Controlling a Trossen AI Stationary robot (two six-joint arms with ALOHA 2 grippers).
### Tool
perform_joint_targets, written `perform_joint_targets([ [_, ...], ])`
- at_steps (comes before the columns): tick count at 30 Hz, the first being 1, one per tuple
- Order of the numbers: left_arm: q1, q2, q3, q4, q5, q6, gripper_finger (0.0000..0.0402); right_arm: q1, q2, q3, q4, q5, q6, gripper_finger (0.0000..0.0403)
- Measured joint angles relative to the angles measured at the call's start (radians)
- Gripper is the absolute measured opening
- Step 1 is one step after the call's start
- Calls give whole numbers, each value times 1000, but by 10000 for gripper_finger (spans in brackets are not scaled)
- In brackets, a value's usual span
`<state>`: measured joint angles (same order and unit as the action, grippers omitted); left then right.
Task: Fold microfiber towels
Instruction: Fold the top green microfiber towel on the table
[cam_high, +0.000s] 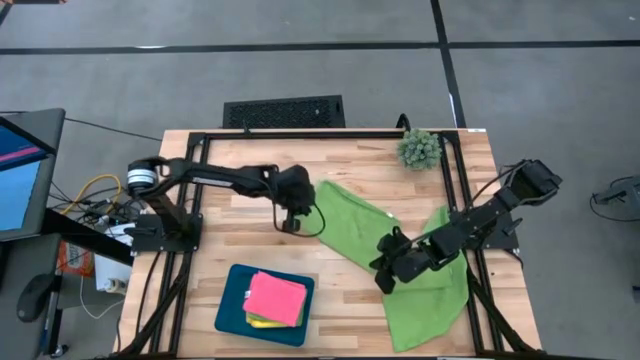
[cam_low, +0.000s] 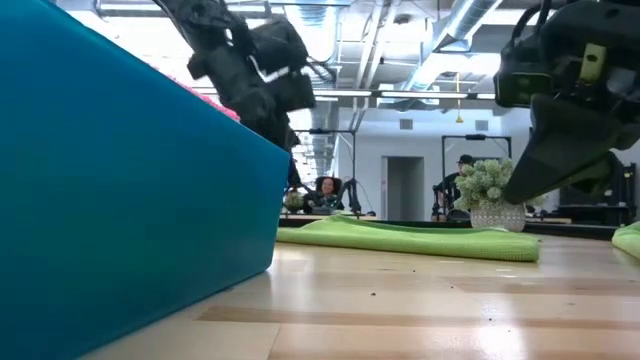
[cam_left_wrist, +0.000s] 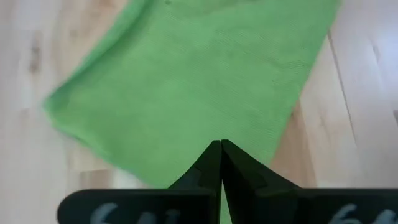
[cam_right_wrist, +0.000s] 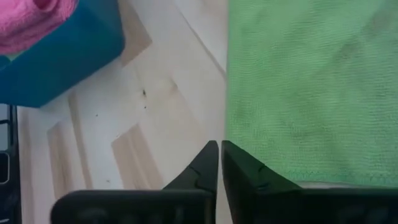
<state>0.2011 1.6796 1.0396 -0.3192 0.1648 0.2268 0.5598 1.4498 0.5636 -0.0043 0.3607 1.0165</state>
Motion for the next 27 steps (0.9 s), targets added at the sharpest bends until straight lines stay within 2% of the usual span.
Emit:
perform_joint_targets([
  [3, 13, -44, -1, -37, 15, 27, 0, -3, 0, 0, 3, -1, -20, 54],
  [8, 21, -56, -33, -129, 89, 222, 6, -6, 6, 49, -12, -22, -154, 66],
  [12, 32, -57, -92, -122, 147, 302, 41, -5, 11, 115, -166, -25, -211, 72],
  [15, 31, -57, -136, -46, 174, 360, 81, -6, 11, 137, -229, -24, -240, 84],
  [21, 15, -57, -195, 77, 162, 445, 162, -6, 11, 135, -229, -31, -283, 125],
  [27, 11, -57, -264, 172, 159, 491, 180, -6, 11, 123, -220, -22, -284, 134],
])
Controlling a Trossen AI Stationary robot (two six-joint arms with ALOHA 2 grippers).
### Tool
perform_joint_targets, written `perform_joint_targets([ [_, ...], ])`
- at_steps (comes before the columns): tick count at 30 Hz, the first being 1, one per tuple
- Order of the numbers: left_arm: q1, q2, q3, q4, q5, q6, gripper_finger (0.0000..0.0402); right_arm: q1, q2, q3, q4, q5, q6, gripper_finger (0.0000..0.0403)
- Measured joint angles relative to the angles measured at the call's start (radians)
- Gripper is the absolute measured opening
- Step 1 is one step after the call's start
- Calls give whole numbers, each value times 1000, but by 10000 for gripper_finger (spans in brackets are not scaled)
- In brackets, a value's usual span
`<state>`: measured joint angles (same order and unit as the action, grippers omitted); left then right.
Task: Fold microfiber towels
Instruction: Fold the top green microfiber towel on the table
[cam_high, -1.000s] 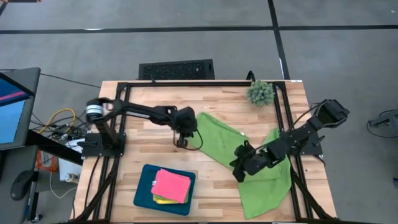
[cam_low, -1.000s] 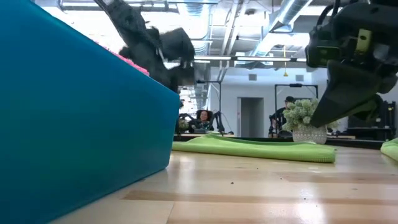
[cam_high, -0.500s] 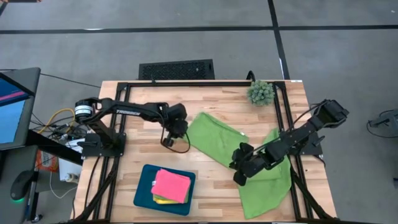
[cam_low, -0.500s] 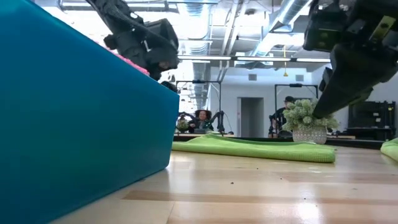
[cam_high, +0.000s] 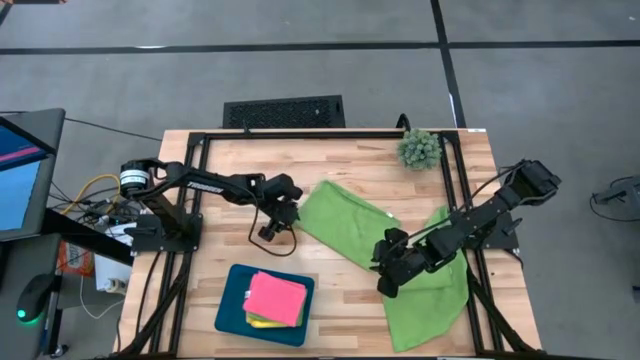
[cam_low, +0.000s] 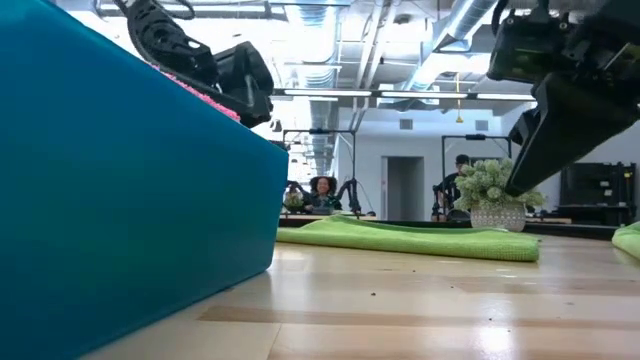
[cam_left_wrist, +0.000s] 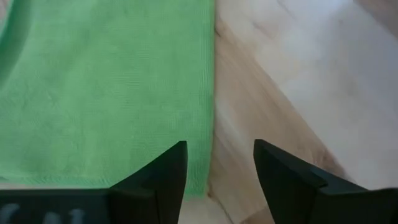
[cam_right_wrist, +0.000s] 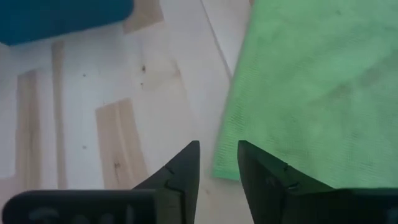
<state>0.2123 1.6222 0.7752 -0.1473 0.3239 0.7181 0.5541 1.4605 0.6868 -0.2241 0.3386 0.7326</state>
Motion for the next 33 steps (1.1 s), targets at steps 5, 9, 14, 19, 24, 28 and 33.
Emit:
perform_joint_targets([
  [5, -1, 0, -38, 71, -15, 9, 181, 0, 0, 0, 24, 1, -31, 137],
  [9, 0, 0, -41, 61, 6, 37, 181, 0, 0, 0, 22, 2, -34, 149],
  [14, -2, 22, -41, 42, 7, 60, 181, 0, 1, 0, 20, 3, -35, 162],
  [19, -1, 82, -36, 77, -7, 49, 181, 0, 1, 0, 23, 3, -34, 161],
  [24, 2, 93, -37, 91, -18, -24, 181, 1, 1, 0, 23, 2, -34, 153],
  [28, 2, 93, -36, 80, -25, -84, 181, 5, 52, -2, 52, 0, -34, 149],
  [33, 2, 94, -38, 75, -26, -127, 181, 8, 169, 23, 97, -1, -33, 161],
])
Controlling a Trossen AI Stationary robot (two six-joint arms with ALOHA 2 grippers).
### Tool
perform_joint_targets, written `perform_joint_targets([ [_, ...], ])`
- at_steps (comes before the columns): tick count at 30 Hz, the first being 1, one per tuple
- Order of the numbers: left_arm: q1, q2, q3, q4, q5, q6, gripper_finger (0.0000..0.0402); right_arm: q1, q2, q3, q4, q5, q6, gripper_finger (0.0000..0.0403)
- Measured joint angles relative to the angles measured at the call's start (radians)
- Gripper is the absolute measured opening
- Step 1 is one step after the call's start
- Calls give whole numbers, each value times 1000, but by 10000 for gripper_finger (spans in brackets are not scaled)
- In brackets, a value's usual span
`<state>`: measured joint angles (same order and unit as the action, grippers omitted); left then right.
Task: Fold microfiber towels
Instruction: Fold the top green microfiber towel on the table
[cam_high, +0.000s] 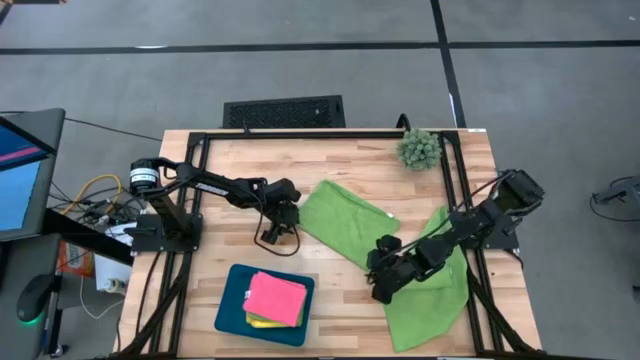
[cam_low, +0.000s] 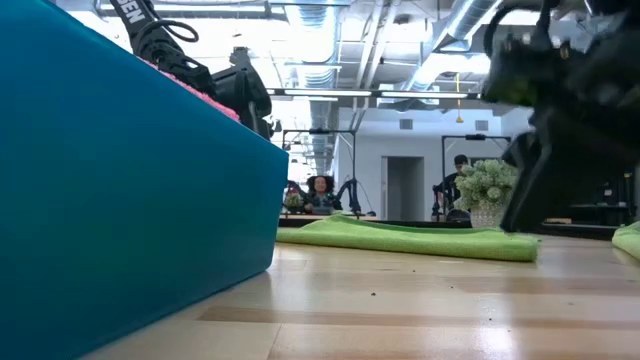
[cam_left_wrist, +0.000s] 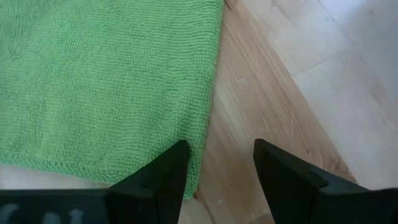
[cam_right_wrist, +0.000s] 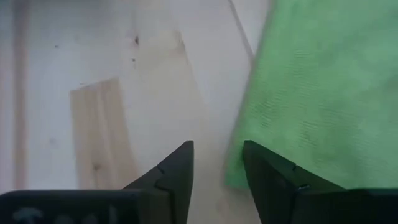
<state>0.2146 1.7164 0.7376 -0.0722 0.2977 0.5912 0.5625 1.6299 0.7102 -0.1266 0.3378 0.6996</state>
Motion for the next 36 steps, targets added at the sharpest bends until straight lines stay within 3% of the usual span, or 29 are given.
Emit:
perform_joint_targets([
  [9, 0, 2, 0, -19, -6, -10, 177, 6, 134, 59, -3, -32, 111, 175],
  [13, -1, 2, 0, -26, -11, -16, 139, 21, 145, 93, -75, -16, 140, 129],
  [22, -6, 3, 0, -24, -27, -55, 9, 22, 150, 147, -176, -50, 142, 10],
  [36, -19, -120, 108, -292, -39, -248, 0, 20, 102, 246, -317, -67, 208, 6],
])
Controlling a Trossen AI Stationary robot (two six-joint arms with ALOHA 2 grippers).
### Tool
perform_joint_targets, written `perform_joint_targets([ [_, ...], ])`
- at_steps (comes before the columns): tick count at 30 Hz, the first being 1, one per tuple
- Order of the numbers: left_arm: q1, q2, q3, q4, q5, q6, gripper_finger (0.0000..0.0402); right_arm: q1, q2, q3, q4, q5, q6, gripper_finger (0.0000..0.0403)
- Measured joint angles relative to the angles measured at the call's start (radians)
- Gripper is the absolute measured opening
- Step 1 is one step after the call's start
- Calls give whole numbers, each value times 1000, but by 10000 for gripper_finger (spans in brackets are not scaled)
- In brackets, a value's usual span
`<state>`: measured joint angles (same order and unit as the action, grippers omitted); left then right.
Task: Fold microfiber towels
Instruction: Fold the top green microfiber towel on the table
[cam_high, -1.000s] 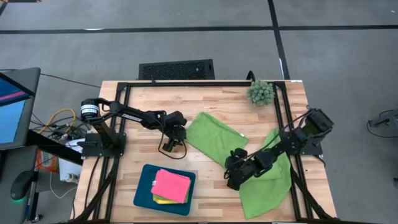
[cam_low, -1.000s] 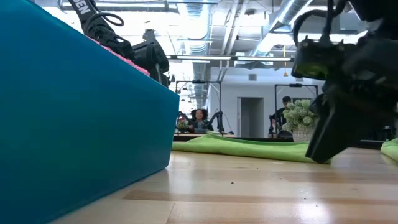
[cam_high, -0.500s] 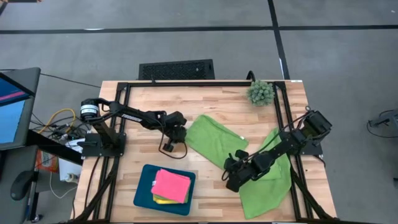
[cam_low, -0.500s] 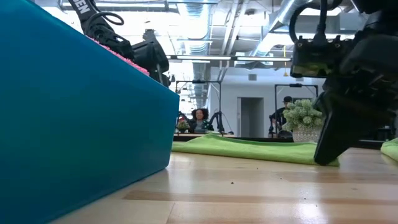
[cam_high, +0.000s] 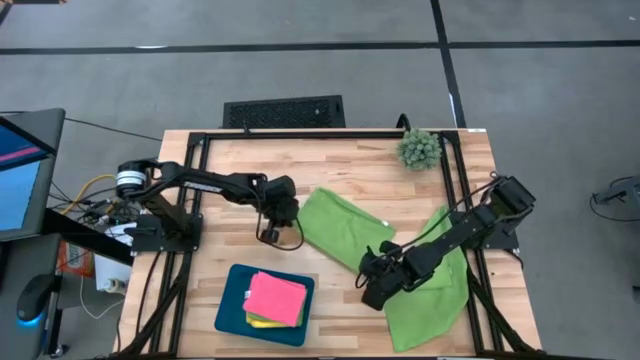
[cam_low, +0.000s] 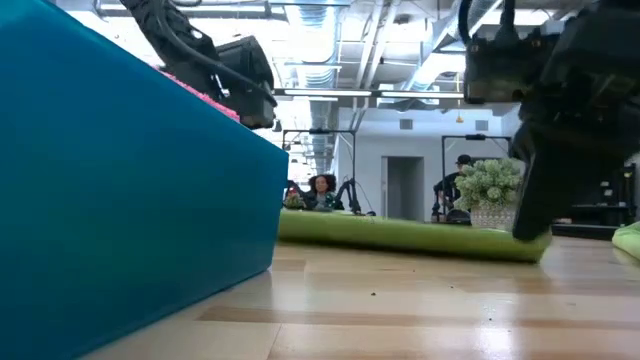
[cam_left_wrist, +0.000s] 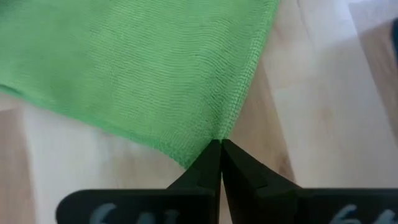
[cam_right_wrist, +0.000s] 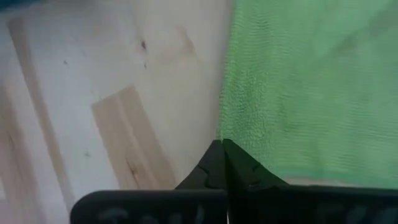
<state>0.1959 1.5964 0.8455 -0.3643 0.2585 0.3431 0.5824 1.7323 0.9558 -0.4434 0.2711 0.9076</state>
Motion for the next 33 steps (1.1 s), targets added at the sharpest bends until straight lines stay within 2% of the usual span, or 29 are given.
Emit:
perform_joint_targets([
  [7, 1, -17, 71, -31, -53, 14, 0, -14, -101, 2, -121, 34, 12, 8],
  [16, 26, -17, 94, 55, -159, 114, 0, -61, -170, 2, -307, 51, 12, 9],
  [24, 87, -16, 94, 146, -145, 122, 0, -108, -174, 3, -377, 51, 11, 6],
  [31, 105, 36, 94, 198, -135, 176, 0, -164, -175, -17, -420, 44, 17, 7],
  [33, 105, 54, 95, 261, -149, 177, 0, -175, -175, -31, -417, 37, 17, 7],
])
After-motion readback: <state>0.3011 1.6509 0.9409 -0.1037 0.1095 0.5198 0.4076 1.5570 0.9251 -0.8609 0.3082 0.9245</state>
